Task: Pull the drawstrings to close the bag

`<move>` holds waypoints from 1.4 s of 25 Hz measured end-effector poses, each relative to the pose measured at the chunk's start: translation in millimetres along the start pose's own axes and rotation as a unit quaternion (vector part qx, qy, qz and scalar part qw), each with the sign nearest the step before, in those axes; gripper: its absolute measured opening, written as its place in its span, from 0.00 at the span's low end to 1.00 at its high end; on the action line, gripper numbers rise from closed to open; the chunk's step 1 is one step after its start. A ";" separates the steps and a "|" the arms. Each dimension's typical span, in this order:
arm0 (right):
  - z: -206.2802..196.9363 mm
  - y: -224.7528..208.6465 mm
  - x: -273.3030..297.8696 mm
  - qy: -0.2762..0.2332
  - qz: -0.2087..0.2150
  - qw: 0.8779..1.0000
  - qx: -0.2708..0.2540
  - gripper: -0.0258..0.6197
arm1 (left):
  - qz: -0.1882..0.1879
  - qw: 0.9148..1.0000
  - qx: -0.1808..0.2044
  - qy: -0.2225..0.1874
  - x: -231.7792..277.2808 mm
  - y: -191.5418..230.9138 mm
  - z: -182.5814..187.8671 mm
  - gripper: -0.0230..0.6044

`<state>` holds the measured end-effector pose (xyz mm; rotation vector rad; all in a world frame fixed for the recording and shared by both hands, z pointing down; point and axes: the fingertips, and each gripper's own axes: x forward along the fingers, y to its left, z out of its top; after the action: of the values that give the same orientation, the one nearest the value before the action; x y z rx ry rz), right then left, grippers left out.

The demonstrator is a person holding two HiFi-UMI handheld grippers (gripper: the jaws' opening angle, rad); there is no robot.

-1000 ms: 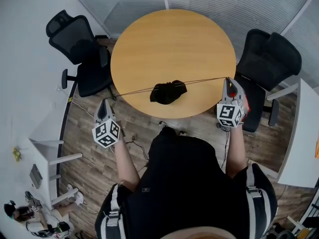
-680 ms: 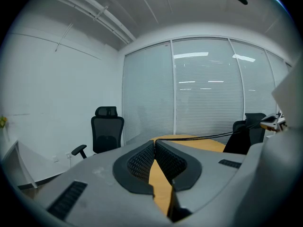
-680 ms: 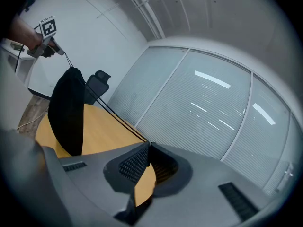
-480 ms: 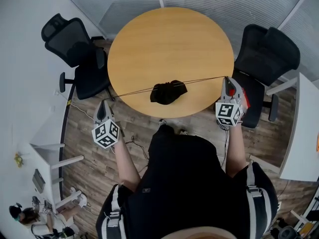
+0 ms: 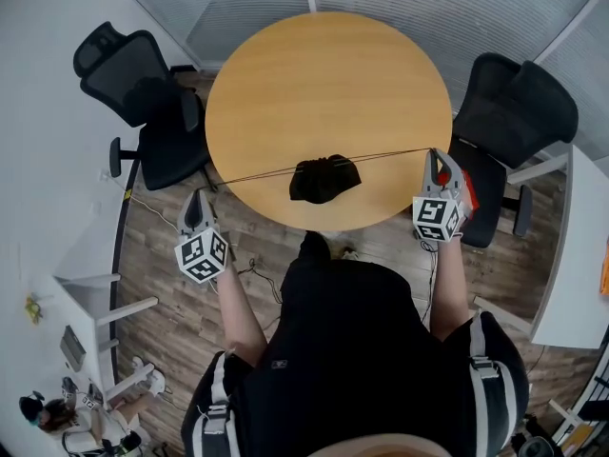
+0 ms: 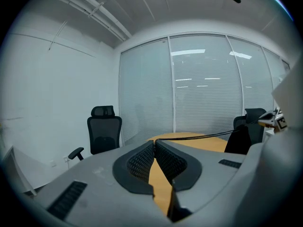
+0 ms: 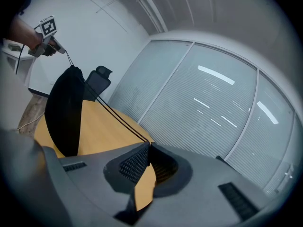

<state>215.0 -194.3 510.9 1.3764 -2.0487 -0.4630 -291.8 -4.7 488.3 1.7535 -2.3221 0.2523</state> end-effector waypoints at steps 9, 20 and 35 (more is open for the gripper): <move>28.6 19.8 48.1 0.015 0.001 1.000 -0.001 0.14 | -0.013 1.000 -0.010 0.014 58.9 34.4 3.6 0.07; 46.1 20.5 96.0 0.049 -0.032 0.998 0.003 0.14 | -0.058 0.998 0.004 0.016 154.3 47.1 24.4 0.07; 53.6 28.7 124.0 0.079 -0.056 0.995 -0.005 0.14 | -0.090 0.996 0.021 0.017 201.3 57.8 34.3 0.07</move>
<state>126.6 -299.4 525.0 1.4795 -1.8476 -0.3974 -402.9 -184.1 510.8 1.9480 -2.1316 0.2989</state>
